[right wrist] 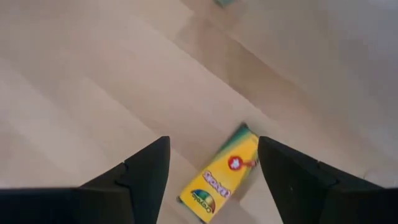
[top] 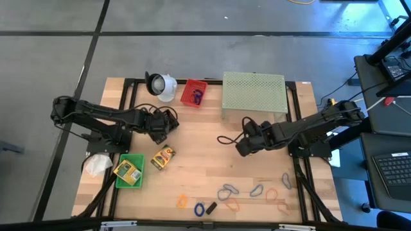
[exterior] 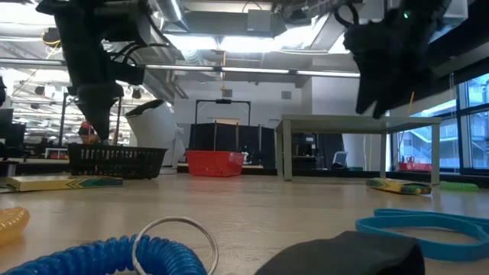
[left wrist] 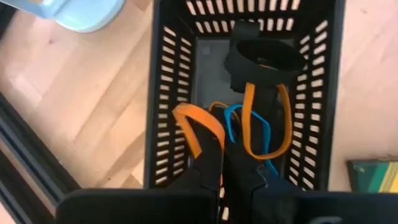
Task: Pick & Place Office Desk Supplies
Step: Put the orange rubber band into the black bin, then put the crayons box into the green bin
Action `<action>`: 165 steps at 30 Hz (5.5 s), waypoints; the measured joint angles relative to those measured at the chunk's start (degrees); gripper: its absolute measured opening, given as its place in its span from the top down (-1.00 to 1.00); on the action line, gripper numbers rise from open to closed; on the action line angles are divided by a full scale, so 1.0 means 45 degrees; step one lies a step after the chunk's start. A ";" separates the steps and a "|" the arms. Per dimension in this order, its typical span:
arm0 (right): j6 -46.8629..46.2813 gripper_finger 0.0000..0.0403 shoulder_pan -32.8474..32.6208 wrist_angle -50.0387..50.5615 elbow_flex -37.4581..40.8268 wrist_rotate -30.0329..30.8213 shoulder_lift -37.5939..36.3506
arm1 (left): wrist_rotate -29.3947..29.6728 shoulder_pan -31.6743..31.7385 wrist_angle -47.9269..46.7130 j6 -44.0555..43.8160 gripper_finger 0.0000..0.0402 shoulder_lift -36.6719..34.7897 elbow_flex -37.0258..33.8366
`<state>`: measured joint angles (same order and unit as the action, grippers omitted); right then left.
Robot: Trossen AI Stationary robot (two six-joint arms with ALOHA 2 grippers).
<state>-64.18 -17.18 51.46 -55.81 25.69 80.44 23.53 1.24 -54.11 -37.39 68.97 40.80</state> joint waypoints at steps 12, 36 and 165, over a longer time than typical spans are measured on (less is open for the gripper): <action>-0.2960 -0.39 -0.0061 -0.0241 0.1173 0.0014 0.0000 | -0.0795 0.0003 -0.0043 0.1042 0.57 0.0000 0.0073; -0.6639 -0.34 -0.0177 -0.4448 0.4025 -0.0369 0.0909 | -0.0828 -0.1093 -0.0010 0.2477 0.38 0.0005 0.3259; 0.5076 -0.34 0.2353 -1.3579 0.3972 -0.8574 -0.2285 | -0.0361 -0.4348 1.0580 0.9128 0.66 0.3190 0.3249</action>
<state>-41.34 -6.59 -9.64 -37.93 -12.89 70.16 21.91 -18.33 -6.50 3.69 83.33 55.42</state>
